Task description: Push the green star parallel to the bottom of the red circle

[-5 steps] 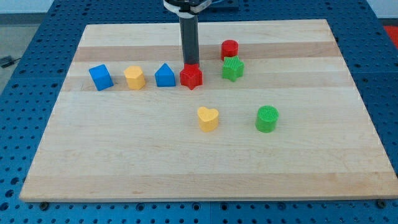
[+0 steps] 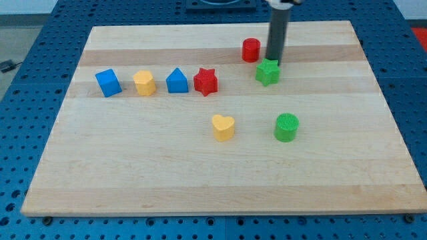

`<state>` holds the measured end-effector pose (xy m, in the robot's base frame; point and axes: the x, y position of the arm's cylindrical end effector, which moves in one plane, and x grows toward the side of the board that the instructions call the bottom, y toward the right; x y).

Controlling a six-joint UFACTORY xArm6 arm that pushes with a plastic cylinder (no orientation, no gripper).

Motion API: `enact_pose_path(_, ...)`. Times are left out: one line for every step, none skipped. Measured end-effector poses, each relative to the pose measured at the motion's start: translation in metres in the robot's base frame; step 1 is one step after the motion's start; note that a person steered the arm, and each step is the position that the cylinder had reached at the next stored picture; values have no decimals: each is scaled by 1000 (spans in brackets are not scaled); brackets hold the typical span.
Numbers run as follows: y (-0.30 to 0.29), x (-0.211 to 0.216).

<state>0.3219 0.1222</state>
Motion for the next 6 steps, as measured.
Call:
enact_pose_path(24,0)
enact_pose_path(8,0)
enact_pose_path(-20,16)
enact_pose_path(-34,34)
enact_pose_path(-35,36)
enact_pose_path(-19,40)
